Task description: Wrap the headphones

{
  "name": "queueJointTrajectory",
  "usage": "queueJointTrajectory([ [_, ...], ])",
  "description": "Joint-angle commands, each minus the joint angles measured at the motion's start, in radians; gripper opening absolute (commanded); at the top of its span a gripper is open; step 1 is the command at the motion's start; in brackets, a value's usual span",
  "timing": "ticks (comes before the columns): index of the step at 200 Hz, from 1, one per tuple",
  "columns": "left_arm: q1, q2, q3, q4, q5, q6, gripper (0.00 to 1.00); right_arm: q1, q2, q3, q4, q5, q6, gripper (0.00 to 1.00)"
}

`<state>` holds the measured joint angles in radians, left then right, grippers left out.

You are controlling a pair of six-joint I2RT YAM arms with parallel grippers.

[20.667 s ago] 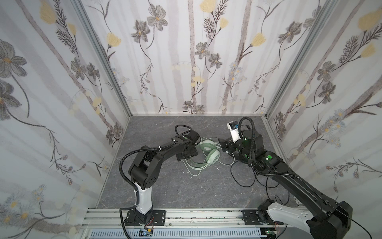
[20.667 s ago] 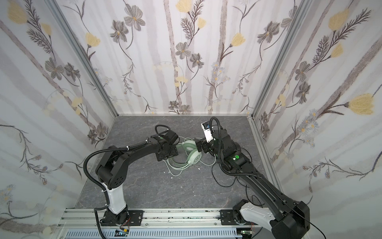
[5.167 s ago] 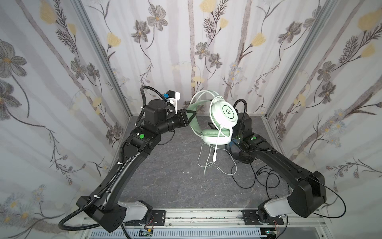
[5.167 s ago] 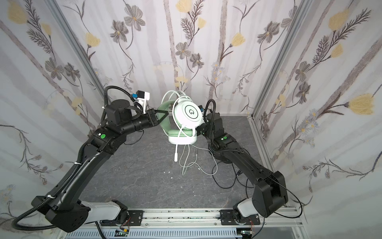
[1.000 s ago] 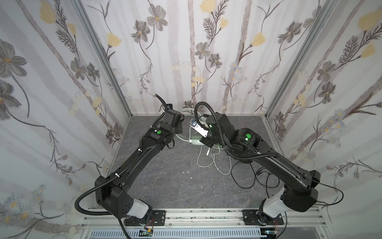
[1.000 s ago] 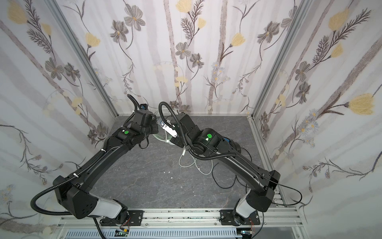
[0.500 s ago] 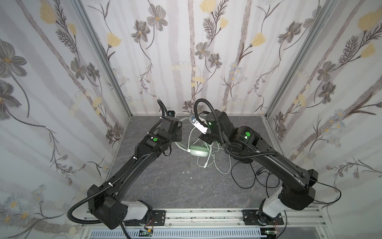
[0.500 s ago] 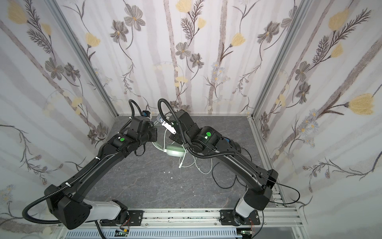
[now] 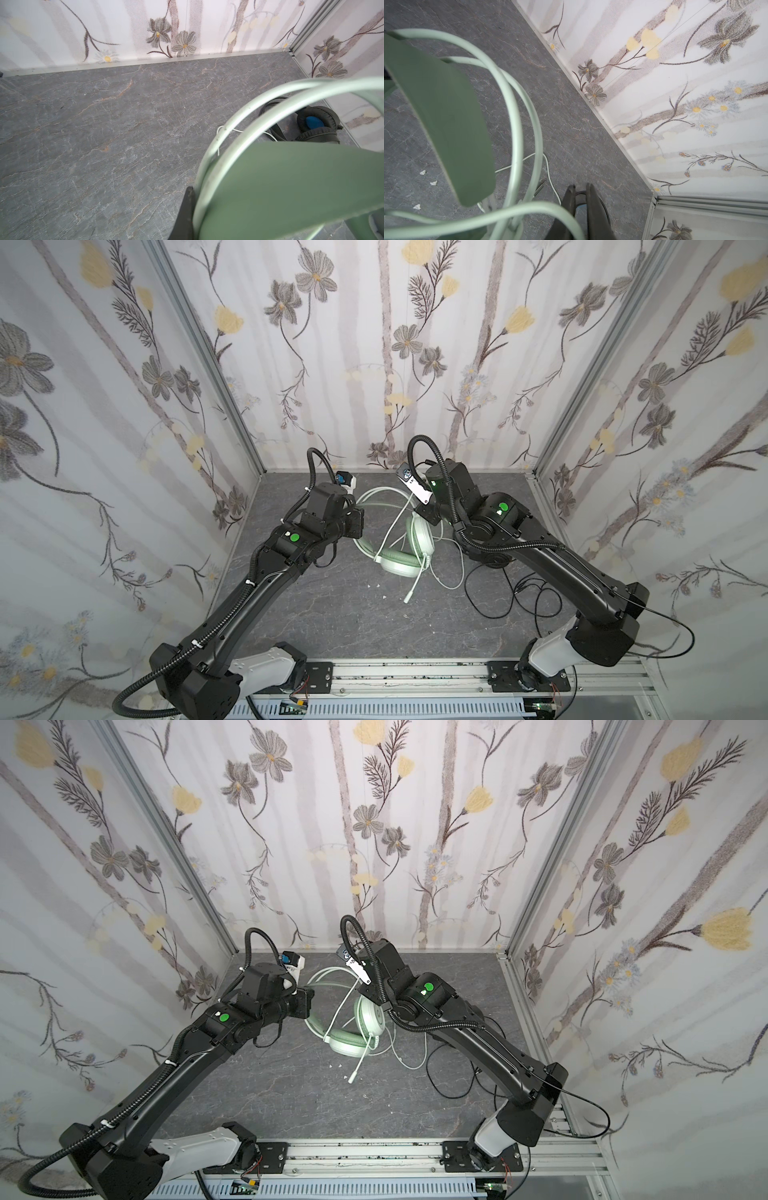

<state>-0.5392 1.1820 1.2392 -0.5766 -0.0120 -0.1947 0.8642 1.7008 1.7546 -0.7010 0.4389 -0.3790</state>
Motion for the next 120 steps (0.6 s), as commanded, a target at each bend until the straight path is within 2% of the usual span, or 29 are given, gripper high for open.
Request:
queueJointTrajectory([
  [1,0.001,-0.016,0.011,0.014,0.058,-0.026,0.0,-0.026,-0.027,-0.046,0.109,-0.02,0.036,0.15],
  [75,0.001,-0.034,0.075,0.009,0.071,-0.045,0.0,-0.145,-0.132,-0.259,0.322,-0.129,0.125,0.22],
  [120,0.001,-0.047,0.142,0.029,0.096,-0.101,0.0,-0.228,-0.166,-0.376,0.503,-0.282,0.242,0.25],
])
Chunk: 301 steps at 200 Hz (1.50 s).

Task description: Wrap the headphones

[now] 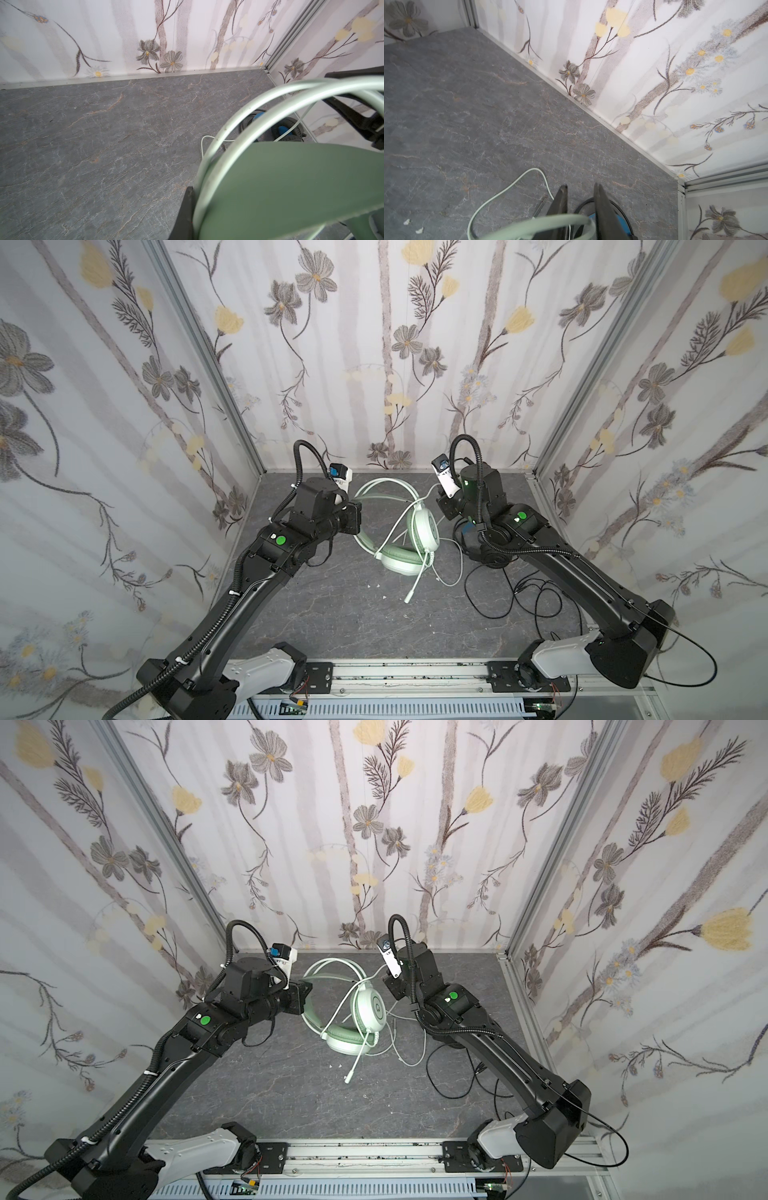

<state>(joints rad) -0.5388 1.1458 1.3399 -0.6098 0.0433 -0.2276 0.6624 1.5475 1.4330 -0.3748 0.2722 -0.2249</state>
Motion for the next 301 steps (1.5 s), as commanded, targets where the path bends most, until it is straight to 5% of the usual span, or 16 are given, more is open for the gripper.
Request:
queueJointTrajectory([
  [1,0.001,-0.011,0.042,0.064,0.042,-0.071,0.0,-0.027,-0.014,-0.058,0.183,-0.117,0.09,0.25],
  [120,0.001,0.02,0.263,0.144,0.145,-0.232,0.0,-0.071,0.043,-0.19,0.53,-0.347,0.287,0.2],
  [197,0.002,0.038,0.301,0.147,0.166,-0.254,0.0,-0.053,0.056,-0.238,0.556,-0.238,0.321,0.0],
  [252,0.002,0.042,0.273,0.177,0.227,-0.274,0.0,-0.078,0.103,-0.065,0.328,-0.049,0.353,0.0],
  [301,0.004,0.041,0.277,0.167,0.249,-0.265,0.0,-0.103,0.146,0.024,0.239,-0.014,0.407,0.0],
])
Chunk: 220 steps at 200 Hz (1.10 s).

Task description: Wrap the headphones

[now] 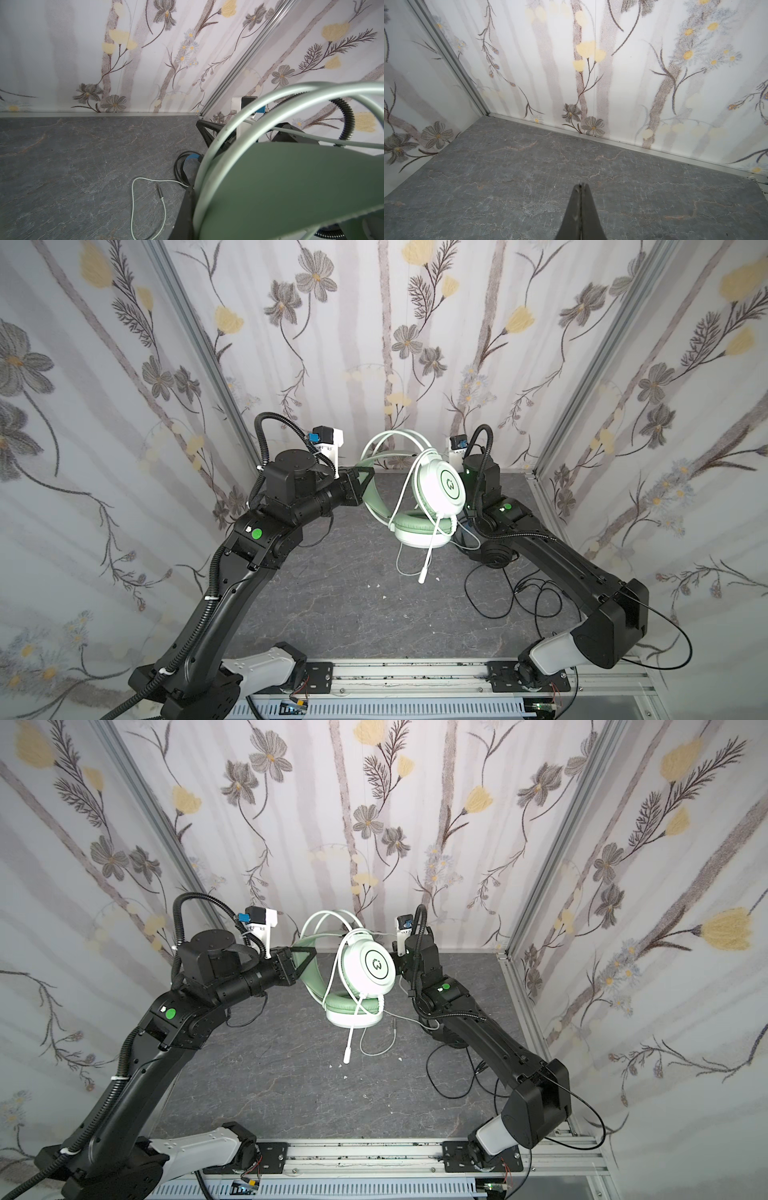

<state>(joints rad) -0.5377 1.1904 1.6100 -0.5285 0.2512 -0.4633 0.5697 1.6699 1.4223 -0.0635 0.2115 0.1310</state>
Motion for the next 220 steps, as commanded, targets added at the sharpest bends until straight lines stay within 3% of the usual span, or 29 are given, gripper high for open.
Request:
queueJointTrajectory([
  [1,0.002,-0.002,0.008,0.086,0.041,-0.028,0.0,-0.011,0.026,0.036,-0.075,0.045,0.052,0.0],
  [39,0.007,0.002,0.028,0.084,0.035,-0.032,0.0,-0.011,0.036,0.023,-0.037,-0.019,0.052,0.0],
  [88,0.007,0.047,0.119,0.093,0.041,-0.04,0.0,0.0,-0.009,-0.124,0.232,-0.312,0.022,0.23],
  [111,0.007,0.061,0.148,0.11,0.027,-0.053,0.0,0.004,-0.014,-0.173,0.325,-0.41,0.035,0.29],
  [168,0.012,0.121,0.248,0.102,-0.108,-0.076,0.0,0.039,0.005,-0.261,0.387,-0.439,0.039,0.23],
  [220,0.022,0.179,0.318,0.129,-0.14,-0.12,0.0,0.068,0.006,-0.408,0.497,-0.482,0.104,0.17],
])
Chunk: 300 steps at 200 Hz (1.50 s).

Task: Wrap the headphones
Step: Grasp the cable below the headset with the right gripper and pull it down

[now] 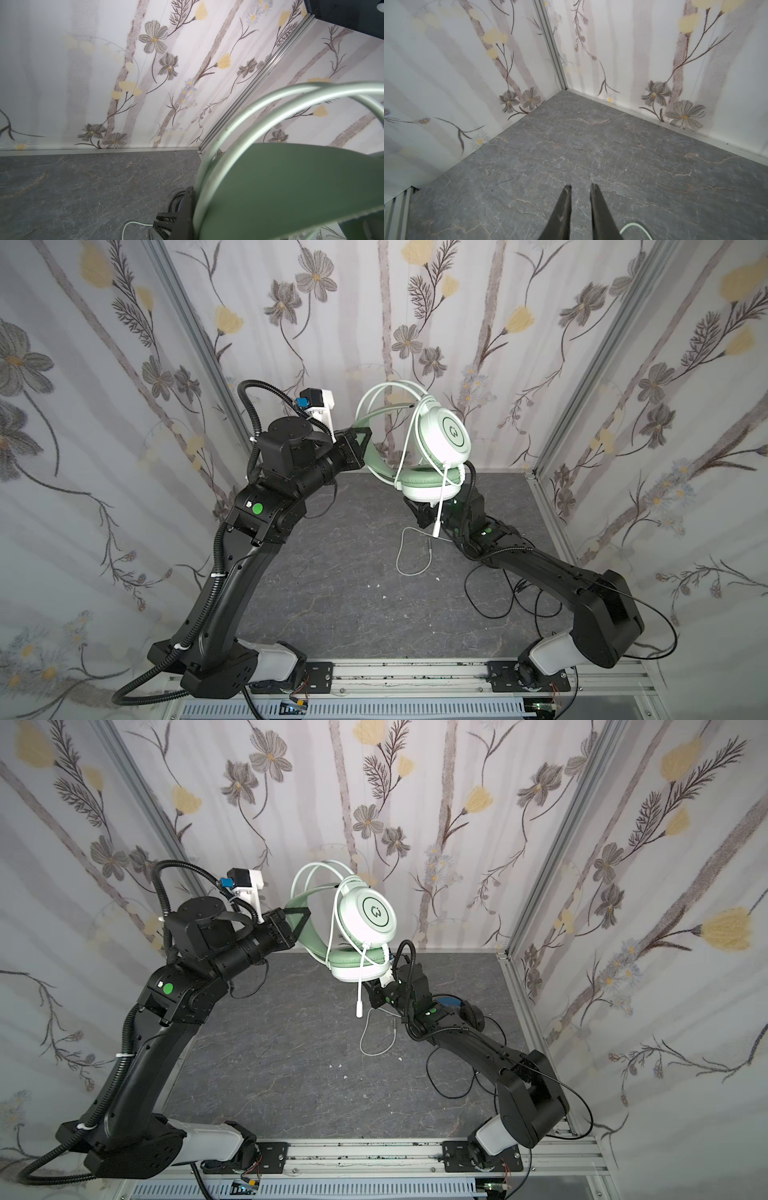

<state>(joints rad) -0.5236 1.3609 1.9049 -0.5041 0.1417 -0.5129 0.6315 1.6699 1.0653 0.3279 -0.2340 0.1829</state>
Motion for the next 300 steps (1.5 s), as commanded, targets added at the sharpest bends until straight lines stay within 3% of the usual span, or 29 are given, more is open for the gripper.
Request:
queueJointTrajectory([
  [1,0.008,0.008,0.024,0.107,-0.03,-0.072,0.0,0.006,0.006,-0.053,0.108,-0.038,0.053,0.17],
  [83,0.055,0.026,0.019,0.19,-0.037,-0.178,0.0,0.047,0.029,-0.18,0.198,-0.114,0.089,0.13],
  [123,0.071,0.012,-0.011,0.223,-0.088,-0.22,0.0,0.066,0.028,-0.191,0.184,-0.108,0.083,0.0],
  [138,0.078,0.008,-0.019,0.234,-0.11,-0.235,0.0,0.074,0.024,-0.192,0.167,-0.102,0.072,0.0],
  [249,0.165,0.018,-0.015,0.104,-0.287,-0.243,0.0,0.275,-0.056,-0.096,-0.198,0.078,-0.168,0.0],
  [300,0.187,0.039,-0.019,0.09,-0.298,-0.247,0.0,0.357,-0.066,-0.015,-0.309,0.145,-0.237,0.0],
])
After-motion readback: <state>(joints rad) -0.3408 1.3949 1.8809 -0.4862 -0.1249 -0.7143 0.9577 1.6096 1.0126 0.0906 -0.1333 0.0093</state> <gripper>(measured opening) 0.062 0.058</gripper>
